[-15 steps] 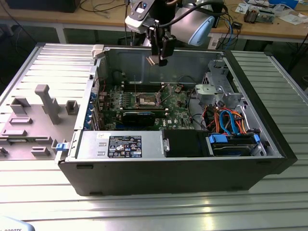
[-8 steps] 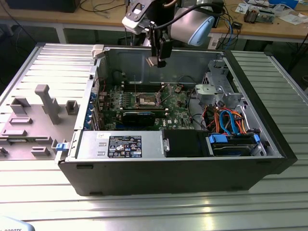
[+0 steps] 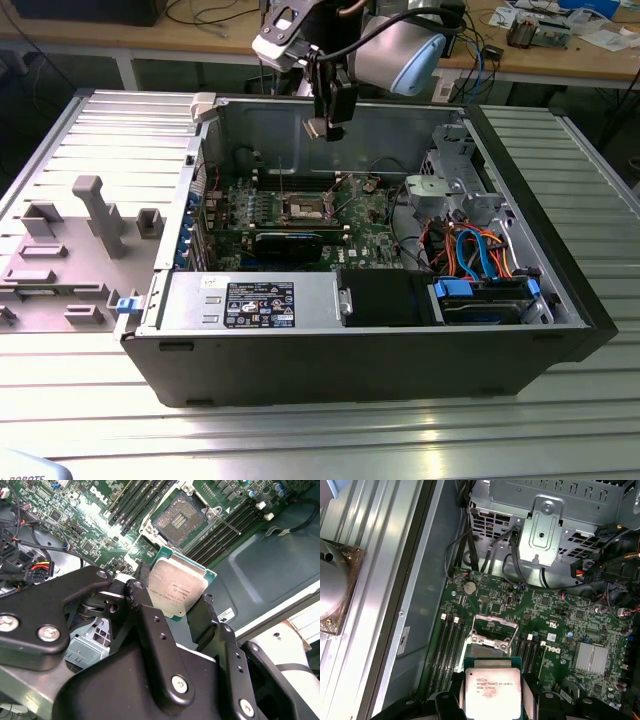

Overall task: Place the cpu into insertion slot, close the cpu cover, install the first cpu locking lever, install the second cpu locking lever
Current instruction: 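Place the cpu into insertion slot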

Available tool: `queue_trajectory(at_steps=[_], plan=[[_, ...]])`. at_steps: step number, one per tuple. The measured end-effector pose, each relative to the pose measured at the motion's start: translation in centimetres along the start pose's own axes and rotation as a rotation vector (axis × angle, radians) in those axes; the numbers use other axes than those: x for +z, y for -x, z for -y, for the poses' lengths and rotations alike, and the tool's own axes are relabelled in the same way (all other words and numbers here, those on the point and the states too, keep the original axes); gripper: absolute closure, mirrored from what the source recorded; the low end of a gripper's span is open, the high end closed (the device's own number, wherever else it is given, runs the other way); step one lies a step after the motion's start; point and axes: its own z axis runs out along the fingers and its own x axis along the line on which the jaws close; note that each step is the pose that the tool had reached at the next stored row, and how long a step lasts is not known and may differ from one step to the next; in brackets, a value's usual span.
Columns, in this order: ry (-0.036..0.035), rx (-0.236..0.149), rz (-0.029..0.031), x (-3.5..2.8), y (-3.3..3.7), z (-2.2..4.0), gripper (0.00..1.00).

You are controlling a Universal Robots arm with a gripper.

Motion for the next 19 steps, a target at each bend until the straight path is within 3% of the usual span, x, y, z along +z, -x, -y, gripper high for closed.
queue_trajectory(at_steps=[3,11,19], plan=[[0.0002,0.011,0.0008,0.03,0.00,0.00,0.46],[0.0015,0.153,0.0123,0.21,0.01,0.02,0.46],[0.0023,0.244,0.0198,0.40,0.00,0.03,0.46]])
